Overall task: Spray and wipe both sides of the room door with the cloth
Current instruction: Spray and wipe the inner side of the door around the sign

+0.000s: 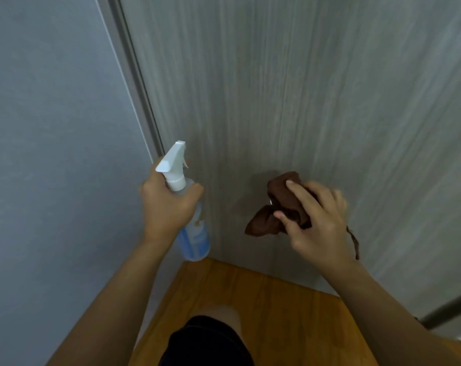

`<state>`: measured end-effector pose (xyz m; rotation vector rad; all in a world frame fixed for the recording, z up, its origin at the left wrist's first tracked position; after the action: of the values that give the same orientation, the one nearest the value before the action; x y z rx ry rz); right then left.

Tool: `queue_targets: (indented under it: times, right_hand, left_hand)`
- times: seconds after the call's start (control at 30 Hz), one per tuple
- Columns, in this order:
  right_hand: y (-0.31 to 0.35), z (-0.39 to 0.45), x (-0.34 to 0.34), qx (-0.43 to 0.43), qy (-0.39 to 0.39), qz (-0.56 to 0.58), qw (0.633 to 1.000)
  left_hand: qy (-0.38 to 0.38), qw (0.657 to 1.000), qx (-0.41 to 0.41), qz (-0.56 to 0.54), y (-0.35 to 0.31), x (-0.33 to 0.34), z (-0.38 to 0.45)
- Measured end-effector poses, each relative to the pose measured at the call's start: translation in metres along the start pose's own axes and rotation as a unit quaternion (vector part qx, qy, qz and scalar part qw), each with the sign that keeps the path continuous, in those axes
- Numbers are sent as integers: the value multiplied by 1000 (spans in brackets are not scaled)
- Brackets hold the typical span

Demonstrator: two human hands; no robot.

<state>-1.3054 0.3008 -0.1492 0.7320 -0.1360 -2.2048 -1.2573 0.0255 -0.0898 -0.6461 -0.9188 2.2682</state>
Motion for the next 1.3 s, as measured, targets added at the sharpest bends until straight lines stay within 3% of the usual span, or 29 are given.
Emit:
queue_targets:
  times: [0.4, 0.7, 1.0, 1.3]
  right_hand:
    - [19, 29, -8, 37, -20, 61, 997]
    - [29, 116, -62, 48, -66, 81, 993]
    - [31, 190, -131, 28, -112, 27, 993]
    - [27, 233, -175, 38, -109, -38, 993]
  left_hand:
    - [2, 1000, 9, -22, -25, 6, 26]
    - [28, 994, 36, -97, -104, 44, 71]
    - [58, 978, 126, -157, -196, 84, 113]
    - [105, 974, 147, -139, -242, 109, 133]
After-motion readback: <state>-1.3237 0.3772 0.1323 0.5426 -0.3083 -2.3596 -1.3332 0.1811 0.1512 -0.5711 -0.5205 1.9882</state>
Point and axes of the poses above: each hand's wrist, its own z-axis towards the middle knuckle, its own x-axis out of the palm, y = z × x, the point moved 1 cm from there along z, towards the middle knuckle, and after that the axes turned 4 degrees about x, right-handed, at the moved point
